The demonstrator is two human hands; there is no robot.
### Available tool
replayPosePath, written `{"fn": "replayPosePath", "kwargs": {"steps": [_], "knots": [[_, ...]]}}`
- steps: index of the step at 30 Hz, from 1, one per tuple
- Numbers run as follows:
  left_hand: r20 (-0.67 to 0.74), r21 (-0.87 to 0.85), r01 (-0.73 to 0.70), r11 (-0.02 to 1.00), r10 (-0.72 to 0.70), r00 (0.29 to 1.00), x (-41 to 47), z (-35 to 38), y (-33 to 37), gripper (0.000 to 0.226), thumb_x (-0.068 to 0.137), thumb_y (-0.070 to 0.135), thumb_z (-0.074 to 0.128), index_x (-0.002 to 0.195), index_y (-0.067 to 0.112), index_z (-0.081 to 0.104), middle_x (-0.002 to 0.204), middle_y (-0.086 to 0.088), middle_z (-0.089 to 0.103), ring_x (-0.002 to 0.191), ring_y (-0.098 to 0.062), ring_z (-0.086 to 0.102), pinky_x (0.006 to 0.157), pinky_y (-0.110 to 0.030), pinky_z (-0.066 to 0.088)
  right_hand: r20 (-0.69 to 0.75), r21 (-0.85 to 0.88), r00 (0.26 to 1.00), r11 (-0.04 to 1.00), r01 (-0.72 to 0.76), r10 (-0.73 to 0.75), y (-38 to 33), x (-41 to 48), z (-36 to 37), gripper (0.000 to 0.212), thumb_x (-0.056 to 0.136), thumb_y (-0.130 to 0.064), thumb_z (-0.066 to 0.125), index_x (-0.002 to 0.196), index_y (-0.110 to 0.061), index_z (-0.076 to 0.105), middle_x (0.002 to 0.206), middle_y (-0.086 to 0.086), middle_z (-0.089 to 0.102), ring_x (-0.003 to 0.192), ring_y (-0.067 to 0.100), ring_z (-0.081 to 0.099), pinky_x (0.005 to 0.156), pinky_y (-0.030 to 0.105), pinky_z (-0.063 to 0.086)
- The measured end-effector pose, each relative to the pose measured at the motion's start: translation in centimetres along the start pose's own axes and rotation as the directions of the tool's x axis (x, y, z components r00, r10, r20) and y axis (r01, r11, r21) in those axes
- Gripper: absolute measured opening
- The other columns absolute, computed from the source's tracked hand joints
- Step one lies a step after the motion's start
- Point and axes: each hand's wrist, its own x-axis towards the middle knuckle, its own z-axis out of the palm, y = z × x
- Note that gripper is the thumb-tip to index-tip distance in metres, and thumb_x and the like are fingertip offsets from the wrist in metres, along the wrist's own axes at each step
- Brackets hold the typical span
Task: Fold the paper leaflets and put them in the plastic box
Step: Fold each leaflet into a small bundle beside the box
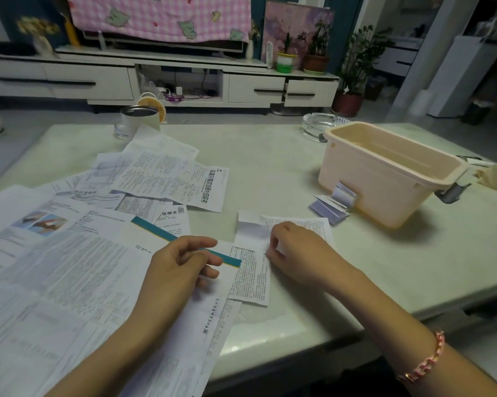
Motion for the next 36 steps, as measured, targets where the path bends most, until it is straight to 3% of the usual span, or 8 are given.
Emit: {"fn": "replayPosePath", "kwargs": {"steps": [6, 10, 14, 20, 25, 30, 33, 36], "knots": [[-0.029, -0.004, -0.013, 1.0, 0.013, 1.0, 0.1, -0.5, 0.0, 0.027, 0.091, -0.001, 0.048, 0.089, 0.017, 0.067, 0.072, 0.001, 0.072, 0.059, -0.008, 0.062, 0.064, -0.028, 0.049, -0.15, -0.164, 0.986, 0.986, 0.042, -0.067, -1.1, 0.0, -0.1, 0.021, 0.099, -0.022, 0.033, 0.103, -0.01, 0.05, 0.109, 0.009, 0.054, 0.095, 0.027, 0.051, 0.068, 0.03, 0.028], [-0.038, -0.063, -0.018, 0.998, 0.016, 0.999, 0.2, -0.6, 0.3, 0.019, 0.089, 0.003, 0.055, 0.088, 0.017, 0.066, 0.079, 0.0, 0.072, 0.069, -0.014, 0.064, 0.064, -0.028, 0.049, -0.277, 0.292, 0.956, 0.956, -0.009, 0.094, -1.1, 0.3, -1.3, 0.015, 0.094, -0.019, 0.045, 0.09, -0.011, 0.056, 0.104, 0.006, 0.06, 0.093, 0.022, 0.056, 0.079, 0.033, 0.043], [0.025, -0.054, -0.007, 0.999, 0.008, 1.0, 0.3, -0.8, 0.5, 0.017, 0.084, 0.024, 0.067, 0.101, 0.024, 0.063, 0.102, 0.003, 0.068, 0.091, -0.016, 0.066, 0.079, -0.03, 0.054, -0.187, 0.911, 0.895, 0.412, 0.004, 0.405, -1.6, -0.3, -4.7, 0.019, 0.091, -0.009, 0.049, 0.072, -0.013, 0.054, 0.066, -0.003, 0.049, 0.061, 0.007, 0.043, 0.056, 0.019, 0.036], [0.192, -0.107, 0.063, 0.992, -0.041, 0.981, 0.2, -0.4, 0.7, 0.057, 0.069, 0.044, 0.075, 0.119, 0.03, 0.051, 0.105, 0.007, 0.071, 0.095, -0.009, 0.068, 0.086, -0.029, 0.051, 0.343, 0.923, 0.93, -0.233, -0.307, 0.132, -1.5, -0.3, -4.8, 0.022, 0.089, -0.028, 0.049, 0.098, -0.011, 0.061, 0.087, 0.009, 0.059, 0.074, 0.023, 0.056, 0.065, 0.031, 0.045], [0.229, -0.174, 0.045, 0.984, -0.004, 0.973, -0.2, -0.4, 1.1, 0.047, 0.071, 0.026, 0.065, 0.116, 0.019, 0.057, 0.096, 0.0, 0.074, 0.088, -0.017, 0.071, 0.081, -0.033, 0.057, 0.322, 0.938, 0.94, -0.172, -0.3, 0.116, -2.4, -0.1, -3.5, 0.05, 0.077, -0.033, 0.062, 0.112, 0.003, 0.059, 0.103, 0.017, 0.052, 0.091, 0.028, 0.05, 0.079, 0.037, 0.038], [0.025, -0.036, -0.098, 0.995, 0.099, 0.995, 0.0, -0.8, 0.9, 0.045, 0.08, 0.013, 0.068, 0.114, 0.031, 0.045, 0.089, 0.002, 0.075, 0.082, -0.014, 0.071, 0.078, -0.035, 0.055, 0.087, 0.995, 0.93, 0.016, -0.099, 0.358, -3.3, 0.0, -2.9, 0.014, 0.093, -0.018, 0.052, 0.097, -0.007, 0.059, 0.09, 0.01, 0.064, 0.069, 0.017, 0.057, 0.06, 0.023, 0.043], [-0.011, 0.143, -0.223, 0.964, 0.226, 0.974, -0.1, -0.9, 0.9, 0.047, 0.08, 0.016, 0.069, 0.111, 0.039, 0.042, 0.085, 0.006, 0.073, 0.079, -0.009, 0.069, 0.07, -0.024, 0.054, -0.323, 0.897, 0.845, 0.423, 0.129, 0.427, -3.5, -0.1, -2.6, 0.014, 0.089, -0.026, 0.061, 0.101, -0.025, 0.053, 0.1, -0.004, 0.063, 0.083, -0.003, 0.059, 0.072, 0.012, 0.045], [0.047, 0.212, -0.314, 0.925, 0.312, 0.949, -0.3, -0.9, 1.2, 0.031, 0.078, 0.016, 0.071, 0.097, 0.033, 0.054, 0.08, 0.009, 0.072, 0.073, -0.007, 0.068, 0.068, -0.026, 0.054, -0.504, 0.569, 0.863, 0.742, 0.355, -0.026, -3.5, -0.8, -3.1, 0.034, 0.081, -0.044, 0.06, 0.109, -0.026, 0.055, 0.118, -0.008, 0.057, 0.112, 0.003, 0.051, 0.094, 0.015, 0.038]]}}
